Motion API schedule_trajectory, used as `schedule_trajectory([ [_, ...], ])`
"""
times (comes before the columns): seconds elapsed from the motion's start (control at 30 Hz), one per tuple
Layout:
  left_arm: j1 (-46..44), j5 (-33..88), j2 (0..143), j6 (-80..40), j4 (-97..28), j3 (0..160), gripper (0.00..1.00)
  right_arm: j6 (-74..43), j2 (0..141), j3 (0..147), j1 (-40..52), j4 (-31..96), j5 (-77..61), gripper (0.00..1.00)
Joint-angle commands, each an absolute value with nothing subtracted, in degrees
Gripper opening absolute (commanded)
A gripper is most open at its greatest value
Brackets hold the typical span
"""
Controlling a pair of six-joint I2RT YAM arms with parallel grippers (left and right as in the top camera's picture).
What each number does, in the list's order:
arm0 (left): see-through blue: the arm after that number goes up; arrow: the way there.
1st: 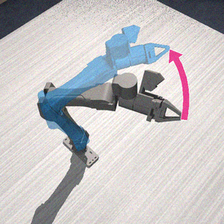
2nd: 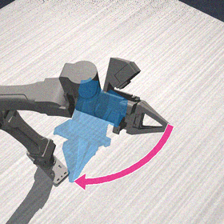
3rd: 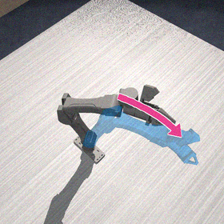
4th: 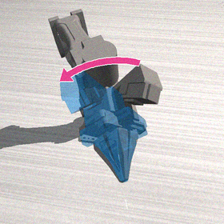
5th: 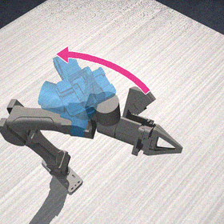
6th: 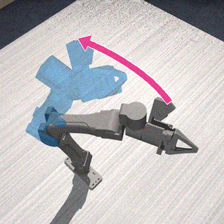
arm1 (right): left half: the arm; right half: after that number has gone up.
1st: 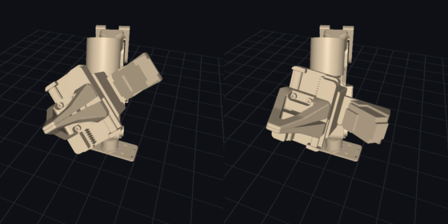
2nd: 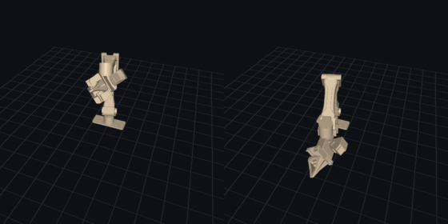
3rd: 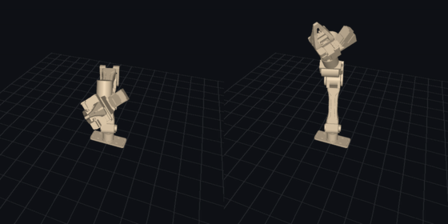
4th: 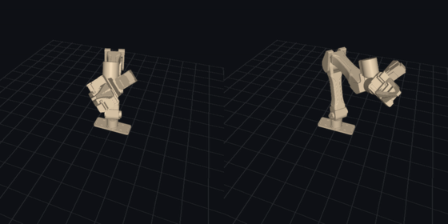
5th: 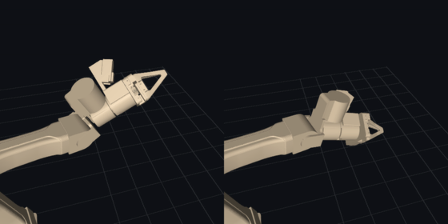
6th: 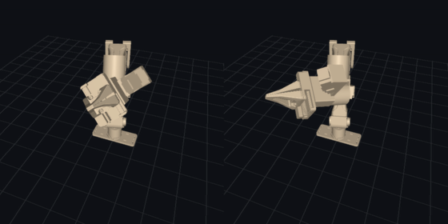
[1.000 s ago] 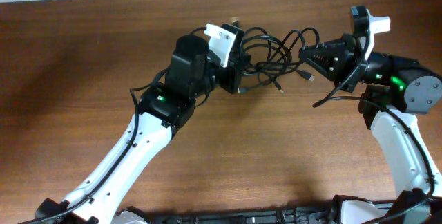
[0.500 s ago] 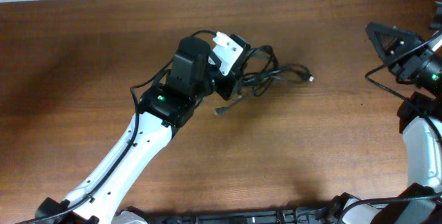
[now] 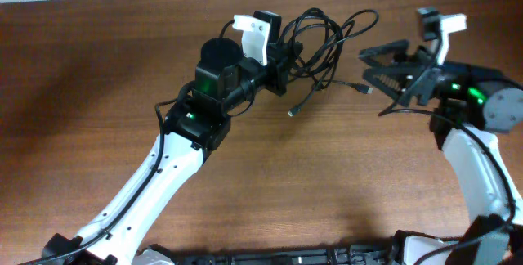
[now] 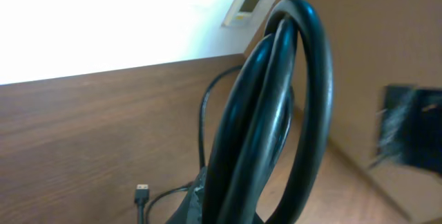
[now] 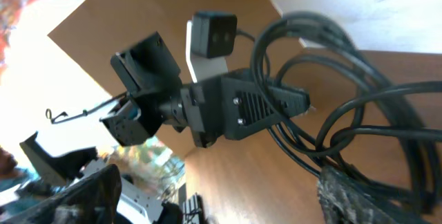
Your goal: Untangle cables
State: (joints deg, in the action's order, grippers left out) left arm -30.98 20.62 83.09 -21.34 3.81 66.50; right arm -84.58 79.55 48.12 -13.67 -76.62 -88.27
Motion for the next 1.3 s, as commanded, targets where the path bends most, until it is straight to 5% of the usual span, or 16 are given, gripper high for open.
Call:
schedule_trajectory([
  [0.0,-30.59,24.69,82.91,-26.87,5.65,66.85,0.00,-82.94,83.57,48.49,-12.01,-76.77,-88.05,0.92],
  [0.57,-33.04,27.66,82.91,-25.87,6.20,66.85,0.00,-82.83,87.48,48.56,-7.84,-80.51,-83.33,0.96],
  [1.27,-33.87,24.21,84.53,-19.66,2.83,66.85,0.00,-86.89,87.42,48.56,-6.37,-89.78,-81.17,0.86],
])
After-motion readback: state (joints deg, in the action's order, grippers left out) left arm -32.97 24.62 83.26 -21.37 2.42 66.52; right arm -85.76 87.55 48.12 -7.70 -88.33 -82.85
